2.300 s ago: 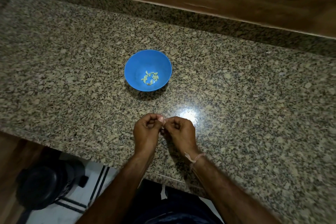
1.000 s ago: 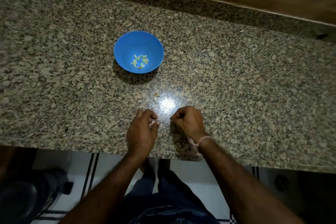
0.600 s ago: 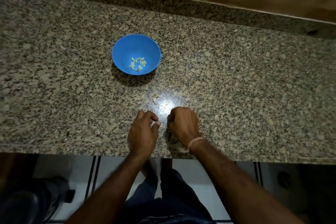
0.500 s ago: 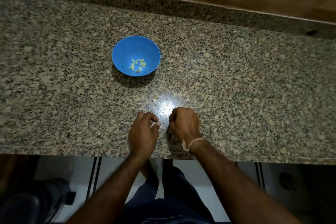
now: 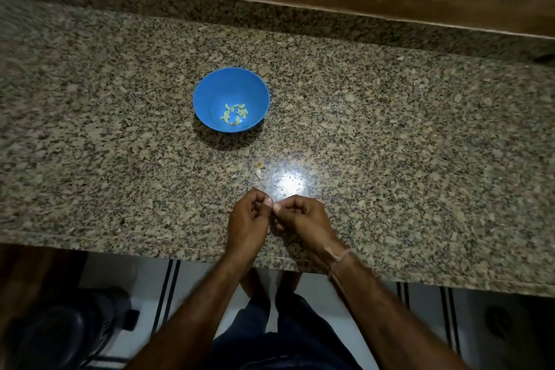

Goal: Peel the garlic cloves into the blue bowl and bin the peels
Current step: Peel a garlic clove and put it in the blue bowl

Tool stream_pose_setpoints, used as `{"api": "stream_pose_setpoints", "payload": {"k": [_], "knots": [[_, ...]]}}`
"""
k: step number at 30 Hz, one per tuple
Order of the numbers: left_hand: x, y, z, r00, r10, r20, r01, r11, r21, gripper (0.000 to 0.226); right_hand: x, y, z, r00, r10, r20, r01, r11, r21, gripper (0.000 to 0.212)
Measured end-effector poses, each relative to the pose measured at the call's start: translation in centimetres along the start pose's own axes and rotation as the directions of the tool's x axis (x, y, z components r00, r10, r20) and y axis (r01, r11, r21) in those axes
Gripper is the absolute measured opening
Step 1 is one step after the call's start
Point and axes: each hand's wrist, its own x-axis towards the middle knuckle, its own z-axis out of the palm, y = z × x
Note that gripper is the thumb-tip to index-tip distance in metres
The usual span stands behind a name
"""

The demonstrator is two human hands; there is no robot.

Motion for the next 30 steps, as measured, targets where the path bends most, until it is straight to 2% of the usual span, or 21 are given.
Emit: {"api": "stream_pose_setpoints", "payload": {"k": [3, 5, 7, 9, 11, 12, 14, 15, 16, 18, 19, 21, 24, 26, 28, 30], "knots": [[-1.0, 0.9, 0.3, 0.996, 0.089, 0.01, -0.089, 0.973, 0.212, 0.019, 0.0, 0.1, -0.6, 1.0, -0.01, 0.023, 0.011, 0.999, -0.047, 0.016], [-1.4, 1.3, 0.5, 0.991, 0.117, 0.064, -0.131, 0.942, 0.308, 0.021, 0.4, 0.0, -1.2, 0.99, -0.136, 0.04, 0.141, 0.957, -0.253, 0.018], [-1.5, 1.8, 0.7, 0.995, 0.005, 0.105, -0.025, 0.981, 0.191, 0.027, 0.6, -0.2, -1.4, 0.941, -0.324, 0.095, 0.327, 0.808, -0.491, 0.017], [-1.2, 2.3, 1.0, 0.974, -0.15, 0.167, 0.144, 0.988, 0.045, 0.026, 0.8, -0.2, -1.6, 0.885, -0.442, 0.148, 0.436, 0.675, -0.595, 0.017], [-1.3, 2.7, 1.3, 0.963, -0.21, 0.17, 0.212, 0.977, 0.008, 0.024, 1.0, -0.3, -1.7, 0.883, -0.442, 0.158, 0.429, 0.627, -0.65, 0.019], [-1.4, 2.7, 1.5, 0.979, -0.157, 0.131, 0.155, 0.988, 0.029, 0.025, 1.2, -0.2, -1.8, 0.909, -0.391, 0.144, 0.389, 0.674, -0.628, 0.02], [-1.6, 2.1, 1.6, 0.999, 0.036, 0.012, -0.038, 0.976, 0.214, 0.023, 1.5, -0.5, -1.7, 0.976, -0.185, 0.112, 0.216, 0.804, -0.554, 0.026], [-1.8, 1.8, 1.6, 0.994, 0.106, -0.004, -0.1, 0.949, 0.298, 0.022, 1.4, -0.7, -1.7, 0.988, -0.109, 0.106, 0.15, 0.813, -0.563, 0.028], [-1.8, 1.6, 1.7, 0.994, 0.111, 0.008, -0.107, 0.939, 0.327, 0.021, 1.4, -0.7, -1.8, 0.99, -0.084, 0.112, 0.132, 0.83, -0.542, 0.028], [-1.5, 1.8, 2.0, 0.997, -0.021, 0.076, 0.002, 0.97, 0.243, 0.024, 1.5, -0.2, -2.1, 0.965, -0.226, 0.136, 0.262, 0.772, -0.579, 0.026], [-1.4, 2.0, 2.0, 0.989, -0.102, 0.108, 0.082, 0.98, 0.179, 0.026, 1.4, -0.1, -2.3, 0.927, -0.337, 0.165, 0.363, 0.698, -0.618, 0.023], [-1.3, 2.3, 1.8, 0.981, -0.152, 0.118, 0.138, 0.983, 0.12, 0.028, 2.1, 0.2, -2.7, 0.885, -0.413, 0.215, 0.445, 0.616, -0.649, 0.019], [-1.3, 2.0, 1.8, 0.999, -0.039, 0.025, 0.035, 0.99, 0.136, 0.021, 3.0, -0.3, -2.7, 0.961, -0.222, 0.163, 0.274, 0.832, -0.483, 0.019], [-1.3, 2.1, 2.3, 1.0, -0.017, -0.026, 0.018, 0.998, 0.056, 0.017, 3.0, -0.3, -2.8, 0.983, -0.12, 0.138, 0.161, 0.927, -0.338, 0.021], [-1.2, 2.5, 2.8, 0.997, -0.039, -0.067, 0.038, 0.999, -0.028, 0.012, 2.9, -0.1, -2.8, 0.993, -0.044, 0.11, 0.063, 0.983, -0.174, 0.02], [-1.1, 2.6, 3.1, 0.993, -0.051, -0.103, 0.046, 0.998, -0.052, 0.01, 3.0, -0.1, -3.0, 0.996, -0.051, 0.074, 0.064, 0.98, -0.186, 0.017]]}}
